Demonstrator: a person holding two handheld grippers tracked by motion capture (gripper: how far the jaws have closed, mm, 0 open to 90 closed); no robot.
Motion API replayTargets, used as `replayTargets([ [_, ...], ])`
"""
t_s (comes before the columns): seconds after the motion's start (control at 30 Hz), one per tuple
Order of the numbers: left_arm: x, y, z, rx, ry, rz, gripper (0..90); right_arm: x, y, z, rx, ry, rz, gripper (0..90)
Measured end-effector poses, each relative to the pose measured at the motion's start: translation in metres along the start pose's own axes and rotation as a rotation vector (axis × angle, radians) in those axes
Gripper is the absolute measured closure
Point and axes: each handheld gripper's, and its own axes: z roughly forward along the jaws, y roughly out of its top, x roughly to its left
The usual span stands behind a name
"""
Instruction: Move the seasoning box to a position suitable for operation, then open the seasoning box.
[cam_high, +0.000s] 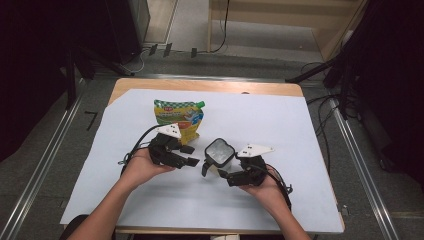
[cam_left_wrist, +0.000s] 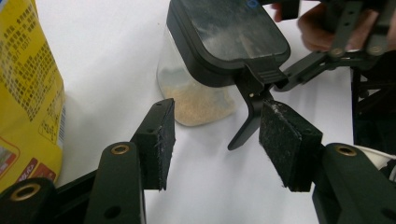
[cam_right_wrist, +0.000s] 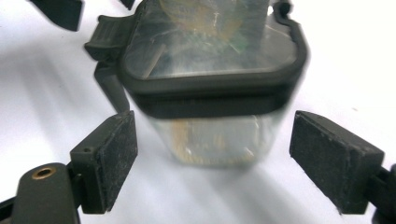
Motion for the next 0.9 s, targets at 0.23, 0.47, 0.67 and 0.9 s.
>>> replayTargets([
  [0.23,-0.001,-0.001,0.003,0.022,-0.001,0.004,48.6,-0.004,-0.001,-0.034,-0.040,-0.018,0.029,27.9],
  [0.47,-0.003,0.000,0.008,0.050,0.001,-0.021,52.4,-0.008,-0.002,-0.040,-0.059,-0.037,0.010,36.4],
  [0.67,-0.004,0.000,0.012,0.070,-0.004,-0.030,56.1,-0.009,-0.002,-0.038,-0.055,-0.038,0.004,42.7],
  [0.9,-0.004,0.001,0.010,0.024,0.000,-0.044,84.0,-0.009,-0.003,-0.034,-0.056,-0.043,-0.005,46.5],
])
